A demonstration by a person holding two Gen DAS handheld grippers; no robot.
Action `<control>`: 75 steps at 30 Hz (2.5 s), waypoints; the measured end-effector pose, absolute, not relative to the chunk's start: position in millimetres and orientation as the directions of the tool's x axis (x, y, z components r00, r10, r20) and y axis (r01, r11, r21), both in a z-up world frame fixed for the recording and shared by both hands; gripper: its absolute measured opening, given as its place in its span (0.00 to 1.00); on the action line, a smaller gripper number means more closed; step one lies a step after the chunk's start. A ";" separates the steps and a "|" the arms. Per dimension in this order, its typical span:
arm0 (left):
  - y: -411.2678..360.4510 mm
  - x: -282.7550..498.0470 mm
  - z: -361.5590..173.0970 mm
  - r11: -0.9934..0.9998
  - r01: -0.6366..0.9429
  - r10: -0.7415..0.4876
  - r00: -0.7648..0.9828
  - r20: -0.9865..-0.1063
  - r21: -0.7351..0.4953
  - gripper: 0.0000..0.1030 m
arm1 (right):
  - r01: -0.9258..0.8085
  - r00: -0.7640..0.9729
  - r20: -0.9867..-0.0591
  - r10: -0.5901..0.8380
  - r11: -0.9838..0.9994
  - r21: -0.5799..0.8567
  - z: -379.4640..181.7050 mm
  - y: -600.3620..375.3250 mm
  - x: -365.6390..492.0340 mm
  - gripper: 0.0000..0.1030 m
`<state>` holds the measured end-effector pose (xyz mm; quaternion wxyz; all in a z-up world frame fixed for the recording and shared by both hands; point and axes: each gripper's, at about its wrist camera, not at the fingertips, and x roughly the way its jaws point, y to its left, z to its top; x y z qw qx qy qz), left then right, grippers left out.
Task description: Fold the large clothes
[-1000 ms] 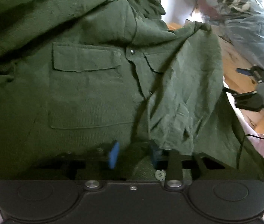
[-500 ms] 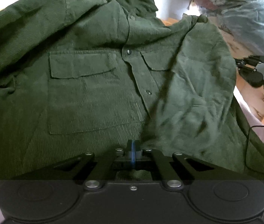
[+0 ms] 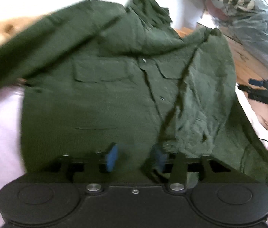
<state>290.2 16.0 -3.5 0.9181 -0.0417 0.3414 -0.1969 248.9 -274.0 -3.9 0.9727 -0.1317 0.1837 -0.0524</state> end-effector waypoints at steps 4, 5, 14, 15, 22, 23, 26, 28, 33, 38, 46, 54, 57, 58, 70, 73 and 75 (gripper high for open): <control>40.8 262.0 16.1 0.966 0.244 -0.244 0.779 -0.577 -0.079 0.73 | 0.034 0.944 -0.322 -0.069 0.993 -0.114 -2.1 -237.4 212.3 1.00; 47.2 255.7 20.5 0.978 0.207 -0.185 0.801 -0.569 -0.027 0.75 | 0.034 0.946 -0.321 -0.055 0.997 -0.072 -3.2 -228.4 203.2 1.00; 117.6 250.2 55.5 0.833 -0.163 0.406 0.830 -0.382 0.529 0.77 | -0.042 0.914 -0.392 0.105 0.985 0.165 -23.9 -209.7 173.5 1.00; 125.8 259.3 54.8 0.818 -0.156 0.435 0.797 -0.419 0.553 0.66 | -0.040 0.911 -0.397 0.114 0.981 0.190 -27.2 -212.5 173.3 1.00; 140.8 286.8 83.1 0.916 -0.132 0.365 0.665 -0.651 0.378 0.00 | -0.100 0.889 -0.393 0.234 0.938 0.333 -36.0 -229.6 168.6 1.00; 134.3 283.0 93.6 0.919 -0.117 0.353 0.668 -0.655 0.376 0.00 | -0.111 0.889 -0.384 0.250 0.931 0.349 -34.9 -232.2 167.3 1.00; 104.9 272.8 139.3 0.954 -0.034 0.247 0.650 -0.719 0.297 0.00 | -0.120 0.893 -0.363 0.265 0.919 0.375 -29.6 -240.6 164.3 1.00; 79.4 270.1 167.3 0.981 0.029 0.129 0.633 -0.764 0.189 0.00 | -0.107 0.904 -0.347 0.251 0.917 0.385 -25.9 -251.9 160.0 1.00; -4.5 265.5 200.0 0.972 0.233 -0.155 0.602 -0.783 -0.013 0.00 | 0.000 0.929 -0.338 0.153 0.911 0.413 -21.6 -296.2 148.5 1.00; -95.9 287.1 151.2 0.901 0.389 -0.377 0.483 -0.790 -0.192 0.07 | 0.099 0.931 -0.351 0.102 0.854 0.511 -37.7 -342.3 139.9 1.00; -116.3 307.5 136.5 0.902 0.388 -0.370 0.473 -0.799 -0.188 0.51 | -0.081 0.901 -0.314 0.300 0.826 0.558 -39.5 -346.2 154.4 1.00; -81.6 370.7 169.1 0.974 0.177 -0.013 0.667 -0.745 0.142 0.72 | -0.068 0.863 -0.460 0.211 0.949 0.308 -57.5 -303.7 177.0 1.00; -80.9 407.5 153.3 0.984 0.151 -0.031 0.677 -0.736 0.098 0.71 | -0.071 0.873 -0.462 0.154 0.979 0.192 -65.8 -286.0 179.8 1.00; -81.1 418.1 146.1 0.987 0.139 -0.031 0.671 -0.741 0.085 0.71 | -0.070 0.879 -0.457 0.139 0.984 0.164 -67.3 -281.3 179.9 1.00; -83.4 477.7 108.1 0.967 -0.006 0.170 0.758 -0.630 0.253 0.00 | -0.061 0.927 -0.351 0.129 0.978 0.198 -71.4 -283.2 179.2 0.19; -55.6 470.4 139.2 0.967 -0.103 0.218 0.809 -0.547 0.234 0.00 | -0.089 0.934 -0.310 0.177 0.956 0.278 -67.5 -288.4 181.2 0.17; -38.2 475.3 153.2 0.959 -0.157 0.259 0.822 -0.507 0.235 0.00 | -0.076 0.938 -0.310 0.155 0.965 0.251 -66.7 -282.7 186.2 0.15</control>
